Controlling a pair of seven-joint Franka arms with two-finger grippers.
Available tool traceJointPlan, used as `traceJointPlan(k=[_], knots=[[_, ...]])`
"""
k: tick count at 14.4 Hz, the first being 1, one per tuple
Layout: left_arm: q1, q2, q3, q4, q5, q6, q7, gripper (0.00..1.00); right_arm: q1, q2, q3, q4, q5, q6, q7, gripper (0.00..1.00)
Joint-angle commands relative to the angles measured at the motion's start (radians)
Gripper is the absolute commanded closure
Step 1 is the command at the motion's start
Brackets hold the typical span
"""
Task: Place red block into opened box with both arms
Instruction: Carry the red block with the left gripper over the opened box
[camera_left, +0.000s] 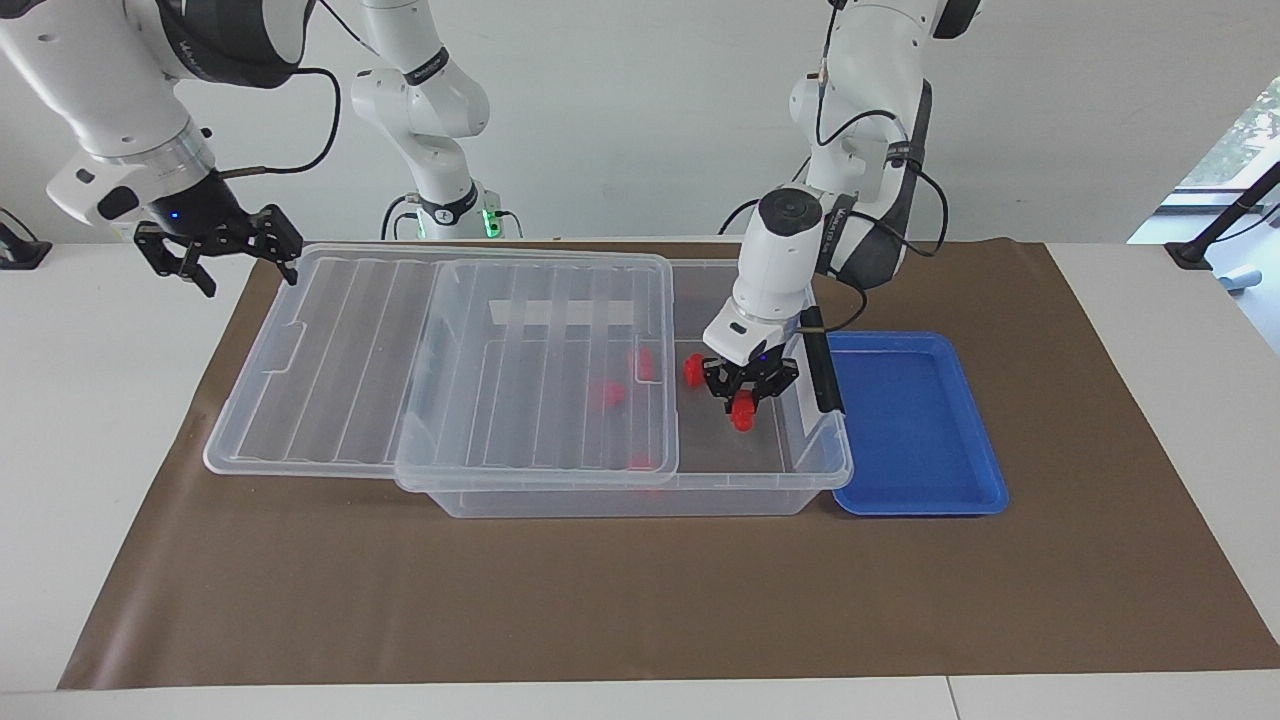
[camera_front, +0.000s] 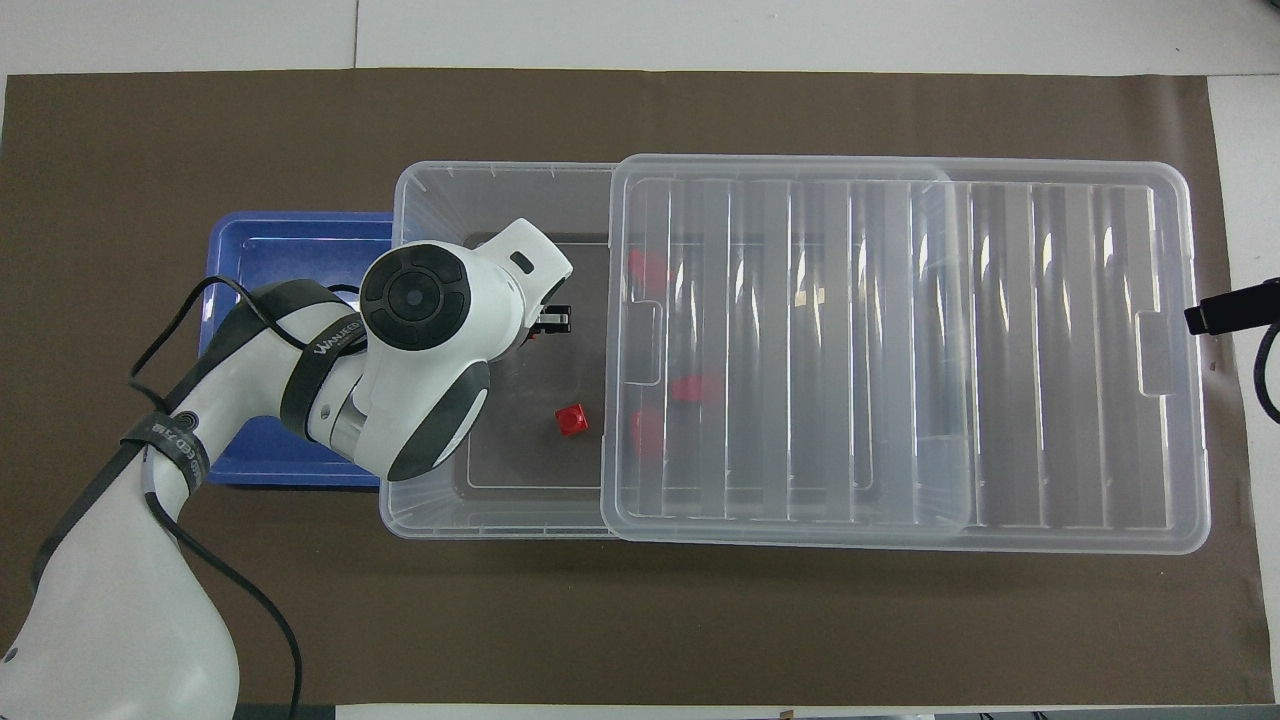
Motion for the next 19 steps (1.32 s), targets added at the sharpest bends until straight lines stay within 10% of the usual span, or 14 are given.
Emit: traceJointPlan(k=[1,3,6,19], knots=[[-0.012,0.014,0.01,-0.005,0.034,0.023,-0.029,1.0,0.002,-0.003,0.003,0.006,-0.011,-0.019,0.025,0.0],[-0.013,0.015,0.01,-0.006,0.034,0.058,-0.029,1.0,0.002,-0.003,0.003,0.006,-0.013,-0.019,0.025,0.0],[-0.009,0.015,0.01,-0.022,0.032,0.102,-0.028,0.0,0.004,-0.003,0.003,0.006,-0.013,-0.017,0.026,0.0],[0.002,-0.231,0.009,-0.009,0.025,-0.215,-0.017,0.0,0.002,-0.014,0.003,-0.012,-0.011,-0.017,0.025,0.0]])
